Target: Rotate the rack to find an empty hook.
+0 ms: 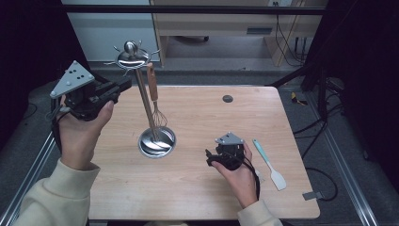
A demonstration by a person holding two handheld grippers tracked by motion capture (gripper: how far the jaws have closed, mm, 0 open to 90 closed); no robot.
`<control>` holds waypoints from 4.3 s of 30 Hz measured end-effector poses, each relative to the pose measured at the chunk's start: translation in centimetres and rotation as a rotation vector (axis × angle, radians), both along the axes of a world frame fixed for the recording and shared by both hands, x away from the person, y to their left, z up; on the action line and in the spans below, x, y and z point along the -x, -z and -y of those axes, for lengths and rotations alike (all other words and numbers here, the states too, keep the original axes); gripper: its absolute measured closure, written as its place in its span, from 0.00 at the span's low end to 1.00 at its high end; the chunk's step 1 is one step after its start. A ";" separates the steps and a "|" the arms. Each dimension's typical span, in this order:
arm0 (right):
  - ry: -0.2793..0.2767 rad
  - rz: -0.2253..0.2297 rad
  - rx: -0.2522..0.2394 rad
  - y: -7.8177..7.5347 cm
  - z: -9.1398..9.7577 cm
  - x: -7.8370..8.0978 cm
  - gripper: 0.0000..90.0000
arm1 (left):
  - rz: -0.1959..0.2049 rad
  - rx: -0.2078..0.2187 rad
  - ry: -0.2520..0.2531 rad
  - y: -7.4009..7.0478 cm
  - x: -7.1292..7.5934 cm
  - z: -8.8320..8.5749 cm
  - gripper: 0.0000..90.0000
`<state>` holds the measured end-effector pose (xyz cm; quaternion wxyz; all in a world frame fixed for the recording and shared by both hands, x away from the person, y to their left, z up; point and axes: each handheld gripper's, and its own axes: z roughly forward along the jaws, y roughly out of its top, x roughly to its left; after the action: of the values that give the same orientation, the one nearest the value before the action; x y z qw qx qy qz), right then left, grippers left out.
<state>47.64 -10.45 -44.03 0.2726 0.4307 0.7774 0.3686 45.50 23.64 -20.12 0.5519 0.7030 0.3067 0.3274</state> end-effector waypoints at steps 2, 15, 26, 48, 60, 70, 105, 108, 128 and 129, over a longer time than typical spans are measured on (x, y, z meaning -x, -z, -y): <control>-0.001 -0.001 0.000 0.0 0.0 0.0 0.18 | 0.002 0.000 -0.003 0.0 -0.1 0.0 1.00; -0.006 -0.002 0.005 0.0 0.0 0.0 0.18 | 0.015 -0.004 -0.021 0.0 -0.2 -0.2 1.00; -0.007 -0.009 0.009 0.1 0.0 0.0 0.18 | 0.011 0.016 -0.038 0.1 -0.5 -1.1 1.00; -0.015 -0.015 0.014 0.2 -0.2 0.1 0.18 | 0.005 0.071 -0.065 -0.1 -1.6 -2.9 1.00; -0.019 -0.018 0.014 0.2 -0.2 0.0 0.18 | -0.011 0.079 -0.077 -0.6 -2.8 -3.9 1.00; -0.021 -0.019 0.020 0.3 -0.3 0.0 0.18 | -0.031 0.086 -0.073 -0.7 -4.1 -4.4 1.00; -0.023 -0.008 0.013 -1.2 0.4 -0.3 0.23 | -0.041 0.084 -0.060 0.5 -4.4 -6.5 1.00; -0.017 -0.017 0.006 -2.0 1.3 -0.8 0.28 | -0.048 0.062 -0.062 1.5 -3.5 -6.9 1.00; 0.015 -0.225 0.097 -0.7 7.6 -3.9 0.67 | -0.161 -0.011 -0.067 10.9 -1.2 -7.5 1.00; 0.017 -0.228 0.101 -0.6 7.8 -4.0 0.67 | -0.169 -0.011 -0.068 11.4 -1.2 -7.5 1.00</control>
<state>51.62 -18.20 -43.48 0.2067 0.4619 0.8174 0.2751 46.74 31.15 -31.48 0.5089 0.7201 0.3741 0.2873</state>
